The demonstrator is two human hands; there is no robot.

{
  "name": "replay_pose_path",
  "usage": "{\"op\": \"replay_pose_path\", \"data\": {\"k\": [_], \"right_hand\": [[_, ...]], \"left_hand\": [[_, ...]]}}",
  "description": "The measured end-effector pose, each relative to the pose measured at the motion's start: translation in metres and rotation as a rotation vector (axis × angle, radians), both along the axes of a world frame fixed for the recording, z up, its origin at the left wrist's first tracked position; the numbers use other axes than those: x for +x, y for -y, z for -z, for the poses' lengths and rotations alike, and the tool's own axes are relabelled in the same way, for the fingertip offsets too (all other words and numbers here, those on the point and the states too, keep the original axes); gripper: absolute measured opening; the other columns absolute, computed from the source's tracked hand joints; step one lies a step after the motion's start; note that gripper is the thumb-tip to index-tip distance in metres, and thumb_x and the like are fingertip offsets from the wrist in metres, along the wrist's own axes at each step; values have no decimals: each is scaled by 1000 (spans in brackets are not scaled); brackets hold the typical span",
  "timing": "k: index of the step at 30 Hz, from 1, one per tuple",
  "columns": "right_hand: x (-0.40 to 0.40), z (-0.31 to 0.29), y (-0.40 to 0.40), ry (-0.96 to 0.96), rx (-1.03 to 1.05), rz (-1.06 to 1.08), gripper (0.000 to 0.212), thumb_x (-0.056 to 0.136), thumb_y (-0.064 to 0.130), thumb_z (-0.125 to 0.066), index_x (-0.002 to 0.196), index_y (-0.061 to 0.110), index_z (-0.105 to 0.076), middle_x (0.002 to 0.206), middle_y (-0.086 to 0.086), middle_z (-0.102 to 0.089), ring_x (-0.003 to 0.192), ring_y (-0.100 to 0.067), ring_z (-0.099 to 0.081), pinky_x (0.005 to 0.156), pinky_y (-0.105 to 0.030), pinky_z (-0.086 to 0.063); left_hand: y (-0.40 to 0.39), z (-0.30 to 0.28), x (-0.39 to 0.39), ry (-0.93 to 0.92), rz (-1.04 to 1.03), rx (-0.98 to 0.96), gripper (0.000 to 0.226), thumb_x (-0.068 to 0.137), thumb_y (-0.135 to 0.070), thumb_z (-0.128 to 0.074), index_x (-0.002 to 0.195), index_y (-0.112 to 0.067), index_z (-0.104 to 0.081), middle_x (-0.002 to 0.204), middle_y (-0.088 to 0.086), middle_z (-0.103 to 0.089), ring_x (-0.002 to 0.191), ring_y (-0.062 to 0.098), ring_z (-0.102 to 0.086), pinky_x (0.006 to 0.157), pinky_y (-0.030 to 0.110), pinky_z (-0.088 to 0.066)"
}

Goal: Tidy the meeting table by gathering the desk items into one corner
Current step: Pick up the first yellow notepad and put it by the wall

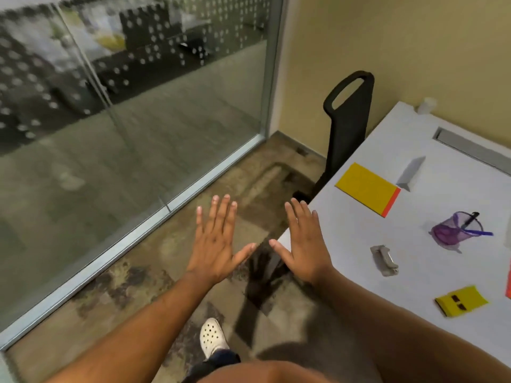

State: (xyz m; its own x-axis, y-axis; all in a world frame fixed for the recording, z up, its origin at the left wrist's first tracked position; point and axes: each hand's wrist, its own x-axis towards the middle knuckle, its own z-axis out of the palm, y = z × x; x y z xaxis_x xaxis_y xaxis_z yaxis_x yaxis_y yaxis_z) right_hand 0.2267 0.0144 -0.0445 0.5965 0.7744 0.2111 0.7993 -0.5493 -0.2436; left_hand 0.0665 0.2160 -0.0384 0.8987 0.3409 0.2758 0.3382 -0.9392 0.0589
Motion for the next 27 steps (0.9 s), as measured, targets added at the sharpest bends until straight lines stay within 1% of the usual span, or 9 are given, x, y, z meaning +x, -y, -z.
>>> {"op": "replay_pose_path", "data": {"k": [3,6,9,11,13,15,19,23,27], "right_hand": [[13,4,-50,12,19,10,89,102,67,-42,168,15,-12,176,-7,-9,164,-27,-3,130,-55,-15],[26,3,-89,-12,-41,106,87,102,67,-38,167,13,-16,174,-11,-16,162,-32,-11,128,-58,-19],[40,10,-108,-36,-37,152,88,102,70,-31,167,13,-15,175,-10,-13,163,-31,-6,130,-58,-15],[53,16,-120,-55,-32,205,89,102,73,-28,168,16,-10,176,-7,-8,164,-27,1,131,-56,-10],[68,23,-132,-79,-41,269,89,102,74,-26,168,18,-5,177,-5,-4,164,-24,6,132,-54,-6],[88,29,-146,-93,-37,303,89,103,74,-25,168,18,-4,177,-6,-4,164,-24,5,132,-53,-5],[143,33,-176,-124,11,376,85,105,69,-31,168,16,-9,176,-8,-9,164,-27,0,132,-52,-7],[198,26,-198,-194,42,491,83,106,67,-29,168,16,-7,177,-8,-6,164,-26,3,133,-53,-6],[253,17,-200,-156,64,550,84,105,68,-28,168,15,-10,176,-8,-10,164,-27,-1,132,-53,-11]], "left_hand": [[-59,4,2,-1,0,15,106,97,-80,-36,168,-6,-12,178,13,1,165,34,1,130,66,-8],[-102,6,12,-61,21,29,106,97,-81,-32,169,-7,-10,178,14,2,165,35,3,129,66,-8],[-129,11,34,-75,62,24,106,97,-81,-33,169,-7,-9,178,13,3,165,34,2,129,66,-8],[-144,13,56,-70,96,13,107,97,-82,-33,169,-7,-8,178,13,3,165,34,2,130,66,-7],[-158,16,83,-87,131,19,107,97,-82,-32,169,-7,-7,178,13,3,165,33,3,130,66,-8],[-171,17,115,-101,181,18,107,97,-83,-32,169,-7,-8,178,13,3,165,33,2,129,66,-11],[-202,10,187,-108,289,42,105,97,-82,-31,169,-7,-10,178,13,-1,166,32,-1,129,66,-15],[-232,-9,262,-141,409,90,105,98,-81,-30,169,-7,-10,178,15,-3,165,32,-1,129,64,-17],[-238,-24,339,-152,489,54,104,98,-79,-35,168,-7,-11,178,14,-4,166,31,-1,129,63,-19]]}}
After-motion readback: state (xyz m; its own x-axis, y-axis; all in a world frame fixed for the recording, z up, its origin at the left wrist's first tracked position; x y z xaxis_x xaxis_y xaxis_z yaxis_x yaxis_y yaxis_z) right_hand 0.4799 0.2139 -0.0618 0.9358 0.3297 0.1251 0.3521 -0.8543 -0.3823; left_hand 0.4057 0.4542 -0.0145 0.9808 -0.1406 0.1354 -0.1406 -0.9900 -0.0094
